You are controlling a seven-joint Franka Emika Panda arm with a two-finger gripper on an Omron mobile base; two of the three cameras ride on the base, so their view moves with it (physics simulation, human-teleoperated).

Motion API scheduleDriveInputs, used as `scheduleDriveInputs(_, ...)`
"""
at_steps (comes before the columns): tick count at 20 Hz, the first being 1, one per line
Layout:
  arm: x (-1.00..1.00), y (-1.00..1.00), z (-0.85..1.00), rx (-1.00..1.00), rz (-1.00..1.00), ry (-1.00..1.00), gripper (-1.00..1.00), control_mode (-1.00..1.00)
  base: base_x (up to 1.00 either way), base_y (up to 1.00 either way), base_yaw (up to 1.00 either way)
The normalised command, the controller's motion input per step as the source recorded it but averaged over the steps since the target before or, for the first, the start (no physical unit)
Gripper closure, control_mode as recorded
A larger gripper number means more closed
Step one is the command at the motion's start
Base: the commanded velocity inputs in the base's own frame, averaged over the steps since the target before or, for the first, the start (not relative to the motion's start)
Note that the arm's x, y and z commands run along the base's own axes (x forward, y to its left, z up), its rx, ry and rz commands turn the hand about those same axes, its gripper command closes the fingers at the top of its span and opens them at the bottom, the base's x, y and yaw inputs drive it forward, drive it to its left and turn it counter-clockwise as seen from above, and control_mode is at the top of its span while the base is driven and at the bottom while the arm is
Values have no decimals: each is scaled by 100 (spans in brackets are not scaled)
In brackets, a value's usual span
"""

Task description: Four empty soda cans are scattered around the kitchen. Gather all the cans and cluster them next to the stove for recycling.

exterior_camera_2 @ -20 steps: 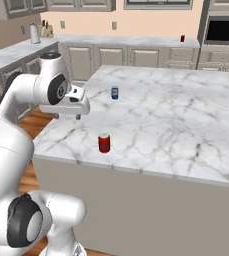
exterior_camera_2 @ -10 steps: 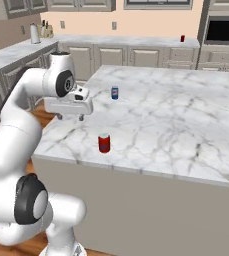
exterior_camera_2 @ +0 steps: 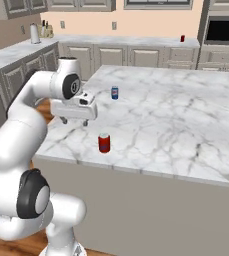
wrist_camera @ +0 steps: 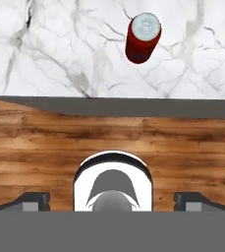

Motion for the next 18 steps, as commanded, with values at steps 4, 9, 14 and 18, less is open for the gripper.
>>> scheduleDriveInputs(4,6,-18,-31,-6,-8,1,-100,-100,0,0,0)
scheduleDriveInputs(9,2,-20,-22,-10,-3,0,-100,-100,0,0,0)
scheduleDriveInputs(14,16,-11,-12,-4,0,1,-100,-100,0,0,0)
scheduleDriveInputs(18,26,-8,-5,0,0,2,-100,-100,0,0,0)
